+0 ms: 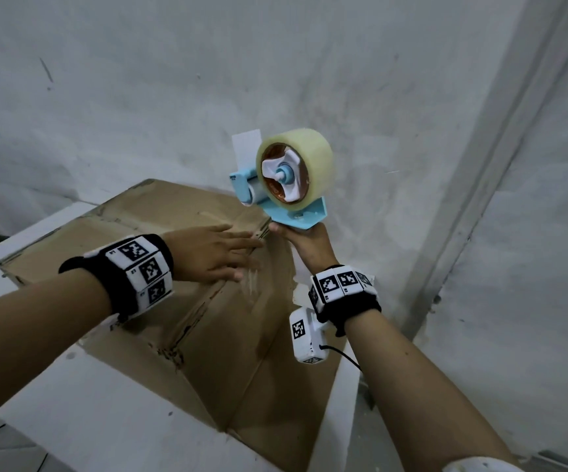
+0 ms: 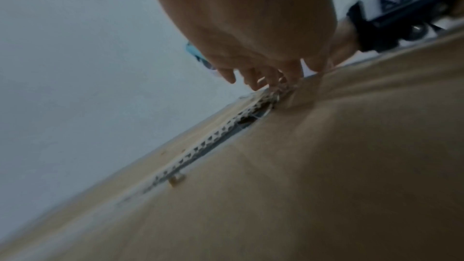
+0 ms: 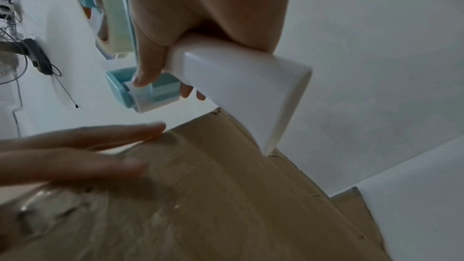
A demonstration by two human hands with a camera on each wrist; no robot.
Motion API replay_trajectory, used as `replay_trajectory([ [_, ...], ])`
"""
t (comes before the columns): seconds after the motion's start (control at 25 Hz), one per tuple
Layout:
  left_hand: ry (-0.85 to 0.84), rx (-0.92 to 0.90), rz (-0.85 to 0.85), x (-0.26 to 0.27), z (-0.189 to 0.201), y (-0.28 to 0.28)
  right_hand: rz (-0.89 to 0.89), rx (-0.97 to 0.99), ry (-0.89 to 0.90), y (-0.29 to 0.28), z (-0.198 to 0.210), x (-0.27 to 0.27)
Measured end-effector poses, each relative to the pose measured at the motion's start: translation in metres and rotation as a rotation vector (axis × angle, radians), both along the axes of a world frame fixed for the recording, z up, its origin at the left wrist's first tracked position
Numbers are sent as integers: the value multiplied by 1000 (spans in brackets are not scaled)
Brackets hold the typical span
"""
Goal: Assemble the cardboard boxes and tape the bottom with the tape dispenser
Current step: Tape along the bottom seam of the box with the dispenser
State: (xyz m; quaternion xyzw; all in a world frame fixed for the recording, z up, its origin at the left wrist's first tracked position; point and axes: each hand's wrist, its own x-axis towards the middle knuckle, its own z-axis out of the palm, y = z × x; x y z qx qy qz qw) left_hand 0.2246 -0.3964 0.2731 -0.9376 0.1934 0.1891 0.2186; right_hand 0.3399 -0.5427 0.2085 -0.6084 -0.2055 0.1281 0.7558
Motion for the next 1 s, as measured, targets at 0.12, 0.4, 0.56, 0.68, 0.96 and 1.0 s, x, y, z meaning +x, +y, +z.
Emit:
replay_trajectory([
  [0.12, -1, -2, 32, -4, 1, -7, 7, -4, -9, 3, -2, -2],
  [0.4, 26, -90, 153, 0, -19, -17, 47, 17, -23, 11, -6, -9],
  [0.56, 91, -538, 613, -11, -20, -21, 28, 36, 1, 9, -5, -9],
  [0.68, 137, -604, 880, -15, -18, -11, 25, 45, 26, 9, -4, -11],
  [0.96, 177, -558, 933, -30, -1, 62, -22, -113, -86, 11, 19, -23],
  [1.0, 156, -505, 954, -32, 0, 70, -27, -126, -96, 13, 25, -24],
])
